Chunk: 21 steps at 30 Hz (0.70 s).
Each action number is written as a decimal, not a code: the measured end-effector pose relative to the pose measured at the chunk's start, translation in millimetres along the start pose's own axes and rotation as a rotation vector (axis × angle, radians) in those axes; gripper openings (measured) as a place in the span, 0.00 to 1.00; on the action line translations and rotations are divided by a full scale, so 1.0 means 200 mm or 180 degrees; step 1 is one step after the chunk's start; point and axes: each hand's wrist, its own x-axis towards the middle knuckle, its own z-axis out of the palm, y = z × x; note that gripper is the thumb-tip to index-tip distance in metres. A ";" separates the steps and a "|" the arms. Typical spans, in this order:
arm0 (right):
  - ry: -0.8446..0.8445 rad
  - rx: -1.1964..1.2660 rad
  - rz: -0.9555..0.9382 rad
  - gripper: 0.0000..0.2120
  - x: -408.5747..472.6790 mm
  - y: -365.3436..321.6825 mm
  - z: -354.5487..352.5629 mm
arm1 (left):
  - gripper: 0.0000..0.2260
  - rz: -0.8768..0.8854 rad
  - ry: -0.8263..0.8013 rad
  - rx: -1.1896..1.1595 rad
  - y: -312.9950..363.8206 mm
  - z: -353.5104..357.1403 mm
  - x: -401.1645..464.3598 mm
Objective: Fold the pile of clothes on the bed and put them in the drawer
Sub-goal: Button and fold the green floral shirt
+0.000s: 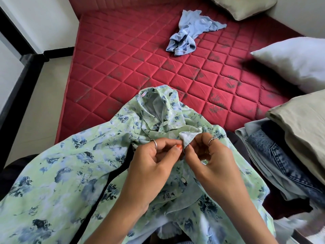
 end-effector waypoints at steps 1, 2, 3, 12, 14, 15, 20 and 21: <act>0.0059 -0.0125 -0.0090 0.07 0.00 0.01 0.00 | 0.06 0.0006 0.0025 -0.0019 0.00 0.01 0.00; 0.0106 -0.0227 -0.0201 0.07 0.00 0.01 0.01 | 0.09 -0.0006 0.0071 -0.0081 0.00 0.02 -0.01; 0.0140 -0.0305 -0.0310 0.07 0.00 0.01 0.02 | 0.12 -0.0013 0.0146 -0.0121 0.00 0.03 -0.01; 0.0320 -0.0697 -0.0642 0.08 -0.05 0.04 0.08 | 0.13 -0.0070 0.0387 -0.0135 -0.06 0.06 0.01; 0.0331 -0.0714 -0.0692 0.06 -0.06 0.03 0.09 | 0.13 0.0000 0.0391 -0.0086 -0.07 0.06 0.01; 0.0341 -0.0727 -0.0718 0.06 -0.06 0.03 0.09 | 0.11 0.0047 0.0403 -0.0043 -0.07 0.06 0.02; 0.0345 -0.0836 -0.0751 0.04 -0.06 0.04 0.09 | 0.07 0.0214 0.0475 0.0111 -0.08 0.05 0.03; 0.0336 -0.0879 -0.0770 0.04 -0.07 0.05 0.09 | 0.07 0.0252 0.0481 0.0156 -0.09 0.05 0.03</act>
